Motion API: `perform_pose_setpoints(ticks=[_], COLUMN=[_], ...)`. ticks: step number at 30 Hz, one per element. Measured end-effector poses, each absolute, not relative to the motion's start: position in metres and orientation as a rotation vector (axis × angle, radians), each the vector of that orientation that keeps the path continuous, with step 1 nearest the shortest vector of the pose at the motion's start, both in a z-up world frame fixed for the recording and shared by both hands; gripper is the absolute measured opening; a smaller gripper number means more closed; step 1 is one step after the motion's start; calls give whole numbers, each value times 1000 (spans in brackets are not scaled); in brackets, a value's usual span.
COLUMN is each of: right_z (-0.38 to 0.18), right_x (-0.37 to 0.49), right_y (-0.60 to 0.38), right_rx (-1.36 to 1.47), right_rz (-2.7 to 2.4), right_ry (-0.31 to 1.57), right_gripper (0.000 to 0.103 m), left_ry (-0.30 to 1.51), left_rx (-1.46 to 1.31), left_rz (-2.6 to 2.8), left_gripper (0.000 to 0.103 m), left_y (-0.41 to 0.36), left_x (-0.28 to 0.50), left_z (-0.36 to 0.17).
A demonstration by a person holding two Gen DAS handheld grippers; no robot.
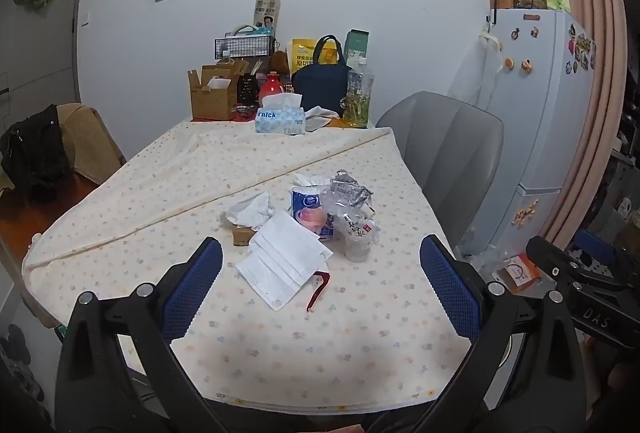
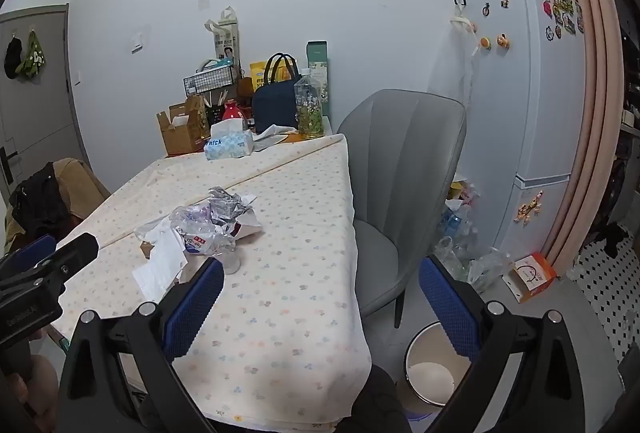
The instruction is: Collect trash
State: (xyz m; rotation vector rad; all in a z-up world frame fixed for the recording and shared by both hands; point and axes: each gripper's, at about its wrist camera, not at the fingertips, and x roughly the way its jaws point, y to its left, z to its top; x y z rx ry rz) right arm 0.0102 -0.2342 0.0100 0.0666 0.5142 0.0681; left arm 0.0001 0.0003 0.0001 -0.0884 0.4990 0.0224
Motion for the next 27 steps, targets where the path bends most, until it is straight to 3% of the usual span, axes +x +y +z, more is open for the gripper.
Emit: perform_pose_setpoints(ticks=[27], right_z=[9], right_x=[11], right_y=[-230], right_rx=[41], right_rz=[78], right_ry=[511], right_gripper=[96], left_ry=[482], left_rx=[-102], left_rz=[21], left_gripper=[98], left_y=[3], left_x=[-2], left_z=[6])
